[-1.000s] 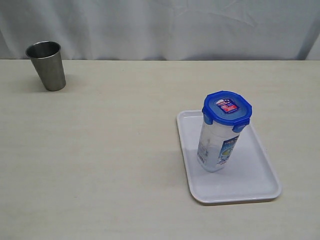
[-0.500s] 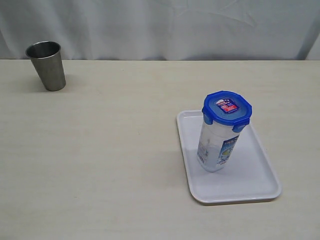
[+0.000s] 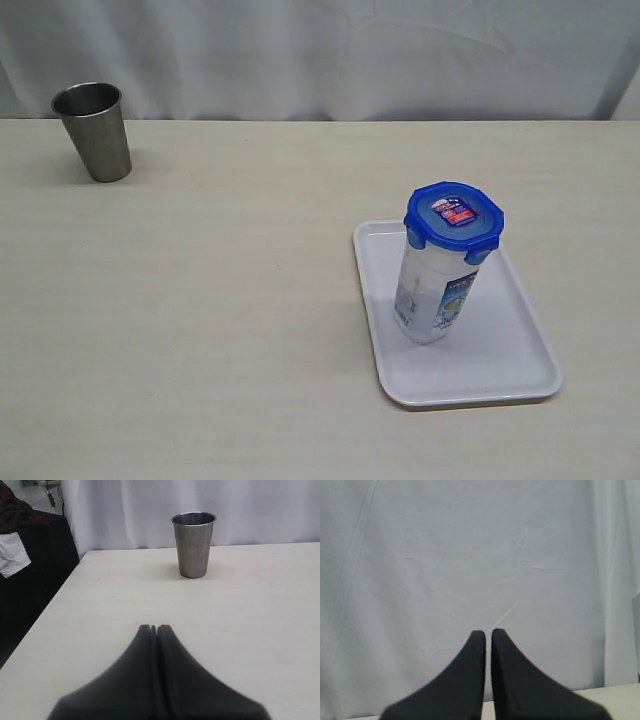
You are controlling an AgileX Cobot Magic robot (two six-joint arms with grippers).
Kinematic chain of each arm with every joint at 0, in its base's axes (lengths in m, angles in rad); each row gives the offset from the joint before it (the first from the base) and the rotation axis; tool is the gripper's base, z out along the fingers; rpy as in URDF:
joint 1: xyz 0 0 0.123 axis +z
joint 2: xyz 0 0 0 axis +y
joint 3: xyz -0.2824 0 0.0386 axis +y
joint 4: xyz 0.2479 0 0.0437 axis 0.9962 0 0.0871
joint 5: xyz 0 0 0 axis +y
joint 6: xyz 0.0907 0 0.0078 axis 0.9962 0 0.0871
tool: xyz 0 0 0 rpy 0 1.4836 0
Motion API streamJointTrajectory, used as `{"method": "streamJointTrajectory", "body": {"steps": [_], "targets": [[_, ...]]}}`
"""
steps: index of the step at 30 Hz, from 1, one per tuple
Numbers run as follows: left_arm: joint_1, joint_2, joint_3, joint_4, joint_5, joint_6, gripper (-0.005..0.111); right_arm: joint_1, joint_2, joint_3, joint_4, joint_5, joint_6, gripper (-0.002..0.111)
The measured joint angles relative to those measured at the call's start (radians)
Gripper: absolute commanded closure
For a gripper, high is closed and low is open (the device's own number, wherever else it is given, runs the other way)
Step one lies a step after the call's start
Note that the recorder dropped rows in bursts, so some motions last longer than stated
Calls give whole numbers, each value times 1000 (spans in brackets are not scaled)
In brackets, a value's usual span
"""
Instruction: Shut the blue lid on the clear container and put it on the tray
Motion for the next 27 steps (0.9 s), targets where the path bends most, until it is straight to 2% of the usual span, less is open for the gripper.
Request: {"method": "streamJointTrajectory", "body": {"steps": [8, 14, 19, 22, 27], "targets": [[0, 0, 0, 0, 0, 0, 107, 9, -15, 33, 1, -34, 4, 104], [0, 0, 0, 0, 0, 0, 107, 9, -262, 147, -50, -66, 12, 104], [0, 0, 0, 0, 2, 0, 107, 9, -466, 224, -208, -81, 108, 104], [0, 0, 0, 0, 2, 0, 107, 9, -490, 255, -298, -94, 164, 104], [0, 0, 0, 0, 2, 0, 107, 9, -492, 310, -542, -103, 400, 104]]}}
